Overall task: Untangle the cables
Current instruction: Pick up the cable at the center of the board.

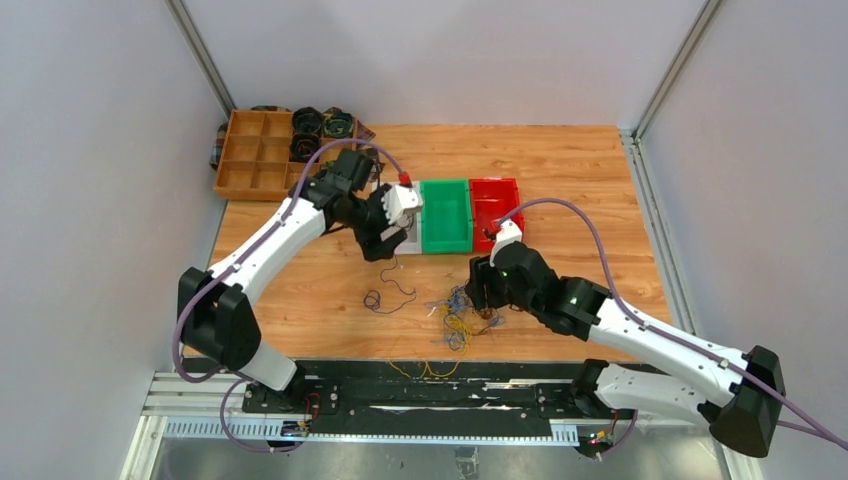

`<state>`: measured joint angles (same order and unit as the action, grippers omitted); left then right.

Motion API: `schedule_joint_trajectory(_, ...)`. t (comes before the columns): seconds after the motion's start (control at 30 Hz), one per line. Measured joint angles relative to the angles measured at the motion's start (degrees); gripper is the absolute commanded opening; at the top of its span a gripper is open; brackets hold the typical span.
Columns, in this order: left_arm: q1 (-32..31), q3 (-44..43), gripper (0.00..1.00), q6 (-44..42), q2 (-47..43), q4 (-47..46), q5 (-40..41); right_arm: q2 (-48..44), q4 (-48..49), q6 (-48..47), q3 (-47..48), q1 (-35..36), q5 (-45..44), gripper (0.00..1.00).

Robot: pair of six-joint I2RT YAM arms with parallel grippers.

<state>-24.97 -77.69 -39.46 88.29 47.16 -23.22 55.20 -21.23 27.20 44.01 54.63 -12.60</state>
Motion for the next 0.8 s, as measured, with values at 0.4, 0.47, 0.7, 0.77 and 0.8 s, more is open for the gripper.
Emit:
schedule_joint_trajectory(0.4, -2.2, 18.1, 0.74, 1.2, -3.5, -4.8, -4.0, 7.6, 5.2, -2.1, 0.0, -0.4, 0.9, 0.52)
schedule_joint_trajectory(0.47, -2.5, 18.1, 0.73, 0.7, -2.6, -6.9, -3.9, 8.3, 5.6, -2.2, -0.1, -0.4, 1.0, 0.51)
schedule_joint_trajectory(0.7, -7.6, 20.0, 0.60, -2.8, 3.8, -13.2, -1.1, 7.9, 7.2, -1.8, -1.4, -0.4, 1.0, 0.50)
schedule_joint_trajectory(0.77, -8.3, 20.0, 0.52, -3.6, 6.1, -14.0, -0.4, 7.3, 7.3, -1.5, -2.0, -0.4, 1.0, 0.49)
schedule_joint_trajectory(0.8, -8.3, 20.0, 0.49, -3.8, 6.9, -14.3, -0.1, 7.0, 7.3, -1.4, -2.4, -0.4, 1.0, 0.49)
